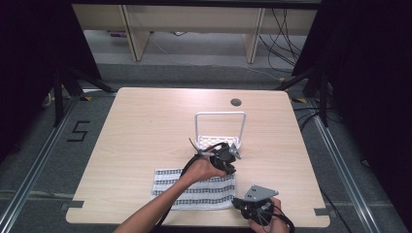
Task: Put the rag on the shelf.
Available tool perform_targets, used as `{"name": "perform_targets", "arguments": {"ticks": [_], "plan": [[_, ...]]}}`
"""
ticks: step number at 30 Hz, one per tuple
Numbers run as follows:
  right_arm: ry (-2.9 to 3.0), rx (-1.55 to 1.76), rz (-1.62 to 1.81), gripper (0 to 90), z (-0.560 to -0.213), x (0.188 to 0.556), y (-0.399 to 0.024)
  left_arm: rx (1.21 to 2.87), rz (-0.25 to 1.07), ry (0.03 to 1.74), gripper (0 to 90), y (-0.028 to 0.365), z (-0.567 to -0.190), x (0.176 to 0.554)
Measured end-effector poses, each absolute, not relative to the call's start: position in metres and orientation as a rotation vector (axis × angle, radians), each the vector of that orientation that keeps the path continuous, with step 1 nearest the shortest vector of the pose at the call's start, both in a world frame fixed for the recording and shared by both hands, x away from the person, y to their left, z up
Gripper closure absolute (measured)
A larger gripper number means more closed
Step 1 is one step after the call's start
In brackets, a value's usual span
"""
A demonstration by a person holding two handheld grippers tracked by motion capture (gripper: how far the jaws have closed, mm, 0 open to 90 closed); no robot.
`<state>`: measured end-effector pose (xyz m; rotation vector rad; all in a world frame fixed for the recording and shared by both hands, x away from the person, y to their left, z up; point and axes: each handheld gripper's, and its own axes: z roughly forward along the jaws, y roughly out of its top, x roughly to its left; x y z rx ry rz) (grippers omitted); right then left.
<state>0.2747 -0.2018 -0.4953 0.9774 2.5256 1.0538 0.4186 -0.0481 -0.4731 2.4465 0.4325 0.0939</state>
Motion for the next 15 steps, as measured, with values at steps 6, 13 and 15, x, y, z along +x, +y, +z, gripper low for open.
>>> {"name": "perform_targets", "arguments": {"ticks": [6,13,15], "plan": [[2.493,0.950,1.085,86.5,-0.491,0.274,-0.202,2.435,0.125,0.425,83.9,-0.031,-0.456,0.419],[2.448,0.964,1.132,86.8,-0.480,0.276,-0.206,2.410,0.137,0.465,83.8,-0.016,-0.438,0.418],[2.438,0.976,1.149,86.9,-0.476,0.276,-0.207,2.403,0.140,0.474,83.6,-0.012,-0.432,0.417]]}}
